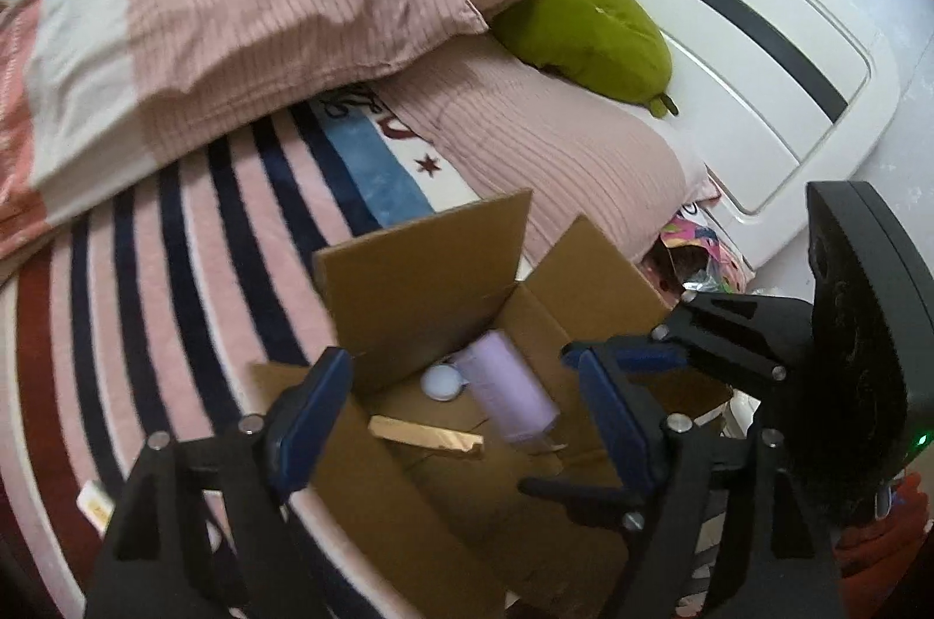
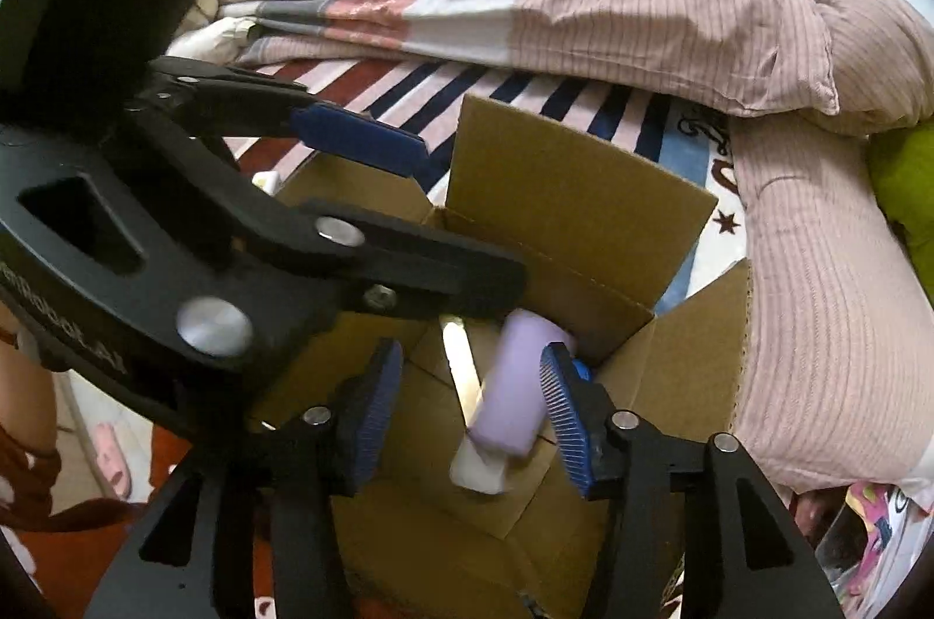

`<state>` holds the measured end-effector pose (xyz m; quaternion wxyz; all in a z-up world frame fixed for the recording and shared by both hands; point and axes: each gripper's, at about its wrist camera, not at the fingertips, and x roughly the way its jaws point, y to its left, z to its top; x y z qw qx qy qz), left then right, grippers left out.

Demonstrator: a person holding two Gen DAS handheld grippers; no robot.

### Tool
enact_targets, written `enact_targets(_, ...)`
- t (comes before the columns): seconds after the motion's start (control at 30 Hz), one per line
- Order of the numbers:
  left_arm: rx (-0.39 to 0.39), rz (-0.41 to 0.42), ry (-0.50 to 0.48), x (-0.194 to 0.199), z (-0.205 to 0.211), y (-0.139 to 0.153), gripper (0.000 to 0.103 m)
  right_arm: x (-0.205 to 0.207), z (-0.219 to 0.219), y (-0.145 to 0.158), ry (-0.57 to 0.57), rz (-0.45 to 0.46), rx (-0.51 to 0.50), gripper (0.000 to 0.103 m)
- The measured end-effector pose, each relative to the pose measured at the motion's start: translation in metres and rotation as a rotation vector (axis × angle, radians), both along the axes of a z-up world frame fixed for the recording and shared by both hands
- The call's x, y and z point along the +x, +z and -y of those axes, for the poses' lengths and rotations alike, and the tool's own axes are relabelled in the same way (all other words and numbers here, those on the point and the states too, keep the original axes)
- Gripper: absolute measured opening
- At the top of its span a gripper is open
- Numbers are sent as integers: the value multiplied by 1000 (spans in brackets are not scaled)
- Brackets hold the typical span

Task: Organize rigid objects
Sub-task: 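Drop the lilac box into the cardboard box with the right gripper, then grasp the white AirPods case with the right gripper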

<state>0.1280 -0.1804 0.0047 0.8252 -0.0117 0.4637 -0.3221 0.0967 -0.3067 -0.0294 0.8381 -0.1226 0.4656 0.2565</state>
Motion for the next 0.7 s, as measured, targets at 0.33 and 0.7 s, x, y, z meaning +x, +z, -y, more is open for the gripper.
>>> enact_targets(0.33,12,124,215,-37,-120,26,83,-33,-57,38,149,157,159,101)
enact_targets(0.7,85,132,441,-78,-245,-30,83,-57,-192,2,337,87,212,102)
